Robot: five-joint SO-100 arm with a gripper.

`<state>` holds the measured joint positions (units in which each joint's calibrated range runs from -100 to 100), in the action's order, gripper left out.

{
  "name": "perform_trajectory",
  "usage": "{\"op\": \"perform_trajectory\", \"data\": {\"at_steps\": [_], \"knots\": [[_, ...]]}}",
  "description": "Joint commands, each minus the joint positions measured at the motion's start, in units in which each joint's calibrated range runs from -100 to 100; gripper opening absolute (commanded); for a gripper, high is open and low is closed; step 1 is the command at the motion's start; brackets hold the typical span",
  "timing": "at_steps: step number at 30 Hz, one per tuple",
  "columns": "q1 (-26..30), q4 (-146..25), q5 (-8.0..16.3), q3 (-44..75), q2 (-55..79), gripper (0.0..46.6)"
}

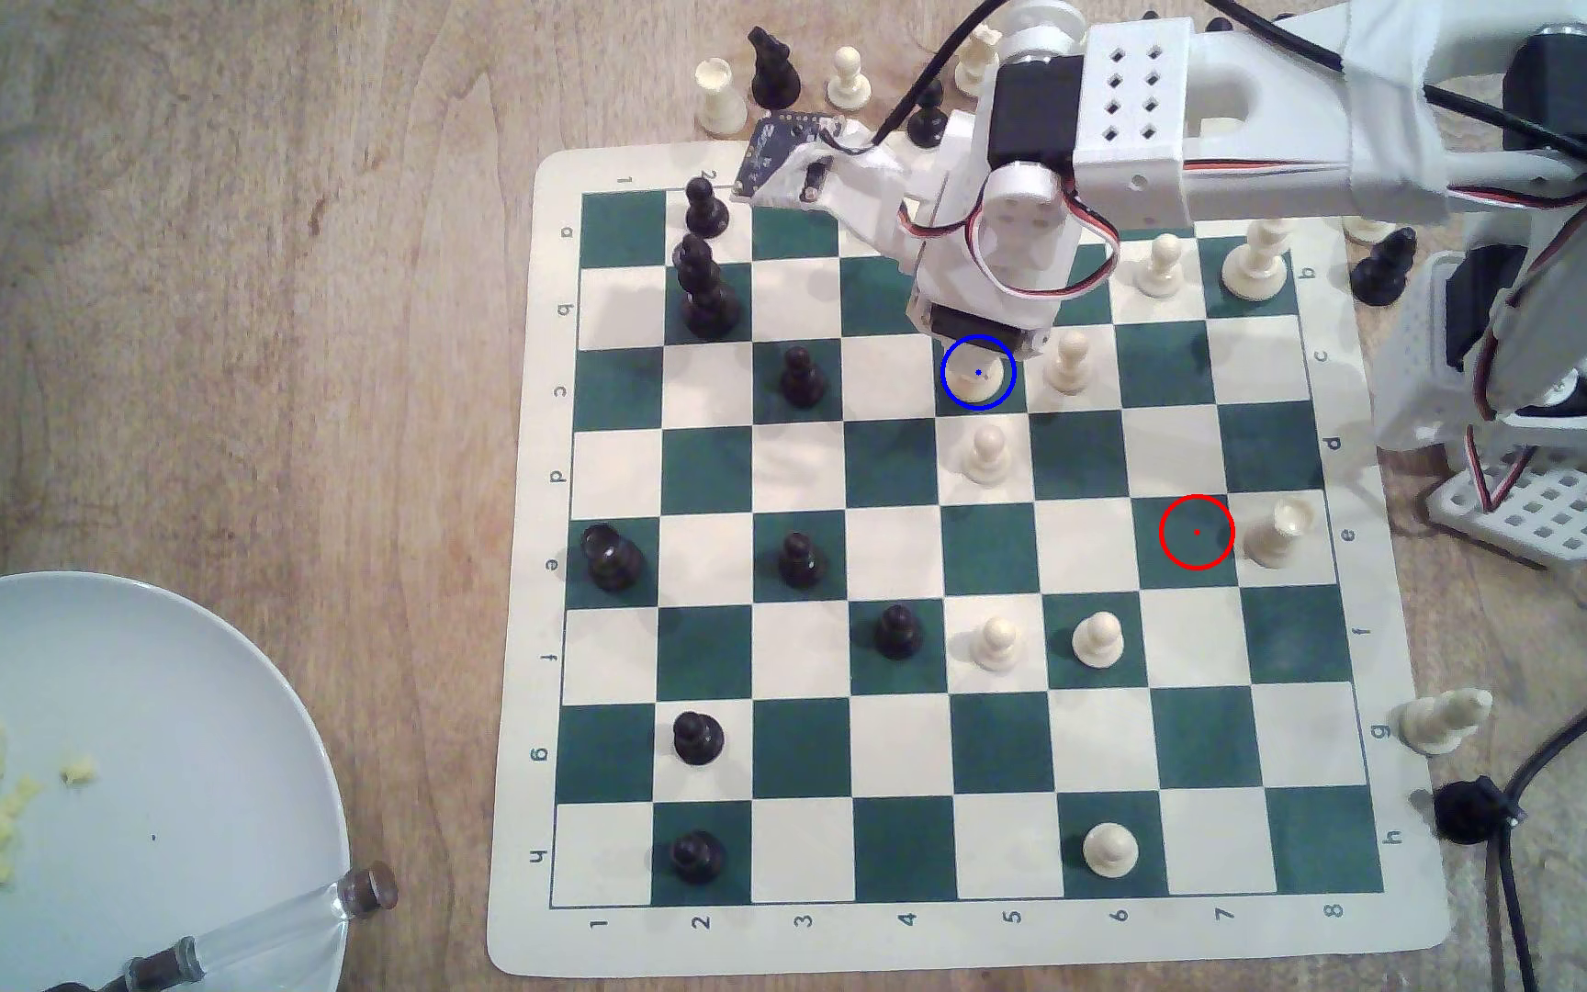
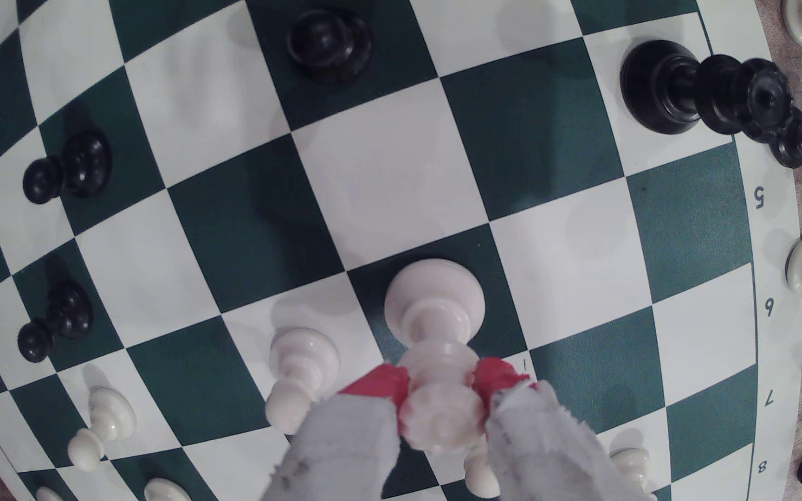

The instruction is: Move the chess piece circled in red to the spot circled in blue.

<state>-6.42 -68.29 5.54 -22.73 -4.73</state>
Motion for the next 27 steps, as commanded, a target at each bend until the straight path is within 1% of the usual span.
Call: {"op": "perform_trajectory", "data": {"at_steps": [1,2,4,6,16,21,24,27], "knots": [[-0.9,0.2,-0.3,0.1,0.0,5.7],[-1.0,0.2,-0.3,0.1,0.0,8.5],[-1.2,0.4,-0.2,0.1,-0.2,12.3],[-1.4,0.4,-0.3,-0.2,-1.1,14.9],[-1.8,-1.9,-0.1,0.3,-6.3,16.8],[-0.6,-5.6,0.0,-0.8,-11.8,18.3],[1.5,-6.1,0.4,-5.1,-19.3,18.9],[3.2,-6.6,0.5,-10.4,-24.7,18.5]]}}
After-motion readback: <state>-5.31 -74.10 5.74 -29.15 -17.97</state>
